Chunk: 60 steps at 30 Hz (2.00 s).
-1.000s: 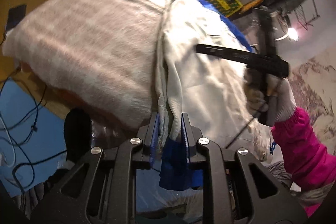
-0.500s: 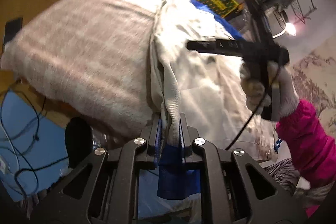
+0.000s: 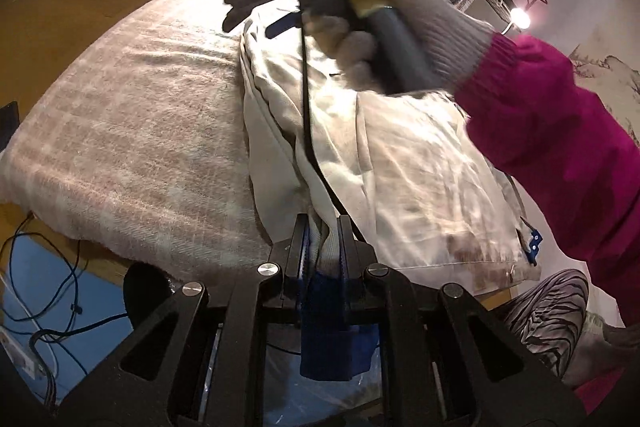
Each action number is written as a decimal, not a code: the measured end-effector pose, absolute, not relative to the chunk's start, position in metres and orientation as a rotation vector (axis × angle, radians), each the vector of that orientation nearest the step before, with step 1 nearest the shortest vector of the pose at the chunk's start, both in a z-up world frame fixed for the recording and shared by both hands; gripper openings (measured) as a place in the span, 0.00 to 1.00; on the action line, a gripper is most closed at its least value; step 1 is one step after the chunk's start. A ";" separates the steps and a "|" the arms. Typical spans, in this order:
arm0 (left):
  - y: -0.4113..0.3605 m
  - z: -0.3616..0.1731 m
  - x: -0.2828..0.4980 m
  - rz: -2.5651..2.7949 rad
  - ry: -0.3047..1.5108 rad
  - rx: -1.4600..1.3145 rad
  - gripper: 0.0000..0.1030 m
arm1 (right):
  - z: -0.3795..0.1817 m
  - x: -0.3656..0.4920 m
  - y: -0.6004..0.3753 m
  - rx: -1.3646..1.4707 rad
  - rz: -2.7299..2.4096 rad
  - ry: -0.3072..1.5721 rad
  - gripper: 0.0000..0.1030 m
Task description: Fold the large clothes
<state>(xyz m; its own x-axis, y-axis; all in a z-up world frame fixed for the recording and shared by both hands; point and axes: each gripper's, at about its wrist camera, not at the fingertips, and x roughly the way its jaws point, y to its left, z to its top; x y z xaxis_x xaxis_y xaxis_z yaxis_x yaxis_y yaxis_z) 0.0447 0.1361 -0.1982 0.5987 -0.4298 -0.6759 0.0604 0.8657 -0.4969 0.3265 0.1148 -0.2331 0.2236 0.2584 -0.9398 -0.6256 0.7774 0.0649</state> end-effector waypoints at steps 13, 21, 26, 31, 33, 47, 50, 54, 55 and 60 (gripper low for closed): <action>0.121 -0.186 0.047 -0.318 0.882 -0.425 0.10 | -0.255 0.345 0.095 -0.368 0.576 1.191 0.02; 0.079 -0.162 0.050 -0.382 0.852 -0.314 0.10 | -0.216 0.355 0.020 -0.039 0.669 1.126 0.01; 0.046 -0.153 0.052 -0.433 0.850 -0.243 0.10 | -0.203 0.359 -0.051 0.146 0.682 1.067 0.01; 0.006 -0.151 0.052 -0.491 0.869 -0.150 0.10 | -0.209 0.358 -0.121 0.304 0.675 1.026 0.01; -0.007 -0.153 0.054 -0.510 0.881 -0.118 0.10 | -0.218 0.355 -0.152 0.376 0.666 1.023 0.01; -0.054 -0.189 0.052 -0.566 1.017 0.030 0.10 | -0.288 0.356 -0.230 0.538 0.590 1.127 0.05; -0.047 -0.187 0.047 -0.603 1.039 -0.005 0.17 | -0.268 0.351 -0.226 0.427 0.591 1.117 0.30; -0.025 -0.174 0.026 -0.657 1.030 -0.048 0.18 | -0.233 0.339 -0.242 0.373 0.631 1.056 0.32; -0.017 -0.169 0.019 -0.673 1.025 -0.062 0.17 | -0.223 0.334 -0.248 0.364 0.644 1.033 0.32; 0.018 -0.152 0.008 -0.630 0.996 -0.097 0.17 | -0.180 0.308 -0.268 0.305 0.701 0.922 0.32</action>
<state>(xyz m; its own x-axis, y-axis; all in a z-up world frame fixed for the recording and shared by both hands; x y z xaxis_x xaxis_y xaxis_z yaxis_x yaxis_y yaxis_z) 0.0076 0.0180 -0.1517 0.3833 -0.5357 -0.7524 0.4502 0.8197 -0.3542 0.3081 -0.2683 -0.1795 0.4062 0.6695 -0.6219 -0.4202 0.7412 0.5235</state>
